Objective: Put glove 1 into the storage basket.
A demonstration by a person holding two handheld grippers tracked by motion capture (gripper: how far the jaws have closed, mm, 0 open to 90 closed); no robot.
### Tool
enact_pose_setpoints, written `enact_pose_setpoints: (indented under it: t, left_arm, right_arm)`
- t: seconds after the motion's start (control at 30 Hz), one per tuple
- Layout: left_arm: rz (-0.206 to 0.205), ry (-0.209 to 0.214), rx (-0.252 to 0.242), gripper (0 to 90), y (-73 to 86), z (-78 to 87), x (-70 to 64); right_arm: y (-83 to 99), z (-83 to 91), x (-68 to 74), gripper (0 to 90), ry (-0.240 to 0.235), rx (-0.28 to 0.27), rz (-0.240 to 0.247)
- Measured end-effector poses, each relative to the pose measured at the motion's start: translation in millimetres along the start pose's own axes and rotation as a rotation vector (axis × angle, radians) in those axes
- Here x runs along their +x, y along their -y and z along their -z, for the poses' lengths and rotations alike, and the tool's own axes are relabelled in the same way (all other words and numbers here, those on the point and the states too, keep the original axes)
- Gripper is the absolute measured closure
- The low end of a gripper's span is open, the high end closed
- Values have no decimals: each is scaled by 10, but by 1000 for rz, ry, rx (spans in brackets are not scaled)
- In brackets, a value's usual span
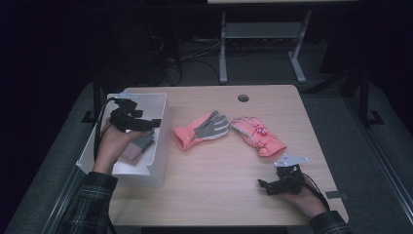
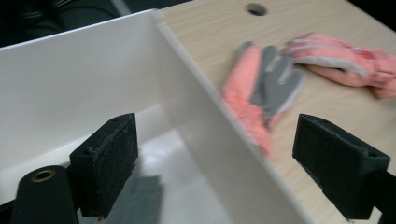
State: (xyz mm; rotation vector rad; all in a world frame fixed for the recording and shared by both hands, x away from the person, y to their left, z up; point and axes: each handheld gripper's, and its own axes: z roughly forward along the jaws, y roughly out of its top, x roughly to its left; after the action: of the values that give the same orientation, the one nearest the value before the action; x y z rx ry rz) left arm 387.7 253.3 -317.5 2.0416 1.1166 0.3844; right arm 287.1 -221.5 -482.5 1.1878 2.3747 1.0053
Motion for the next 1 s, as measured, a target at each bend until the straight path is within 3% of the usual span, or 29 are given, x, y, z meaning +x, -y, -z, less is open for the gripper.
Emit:
enact_pose_setpoints:
  t: [0.3,0.67,0.9,1.0]
  left_arm:
    - [-86,116,-5,137,-151,-203,-523]
    - [-182,191,-6,149,-143,-444,-1079]
    - [-236,195,16,192,-42,-637,-1297]
    - [-235,214,21,263,-6,-716,-1338]
  right_arm:
    - [0,-2,-3,22,0,-2,4]
    - [1,-3,-2,21,1,-4,3]
    - [1,-2,-1,21,1,-4,1]
    - [1,-3,-1,21,1,-4,2]
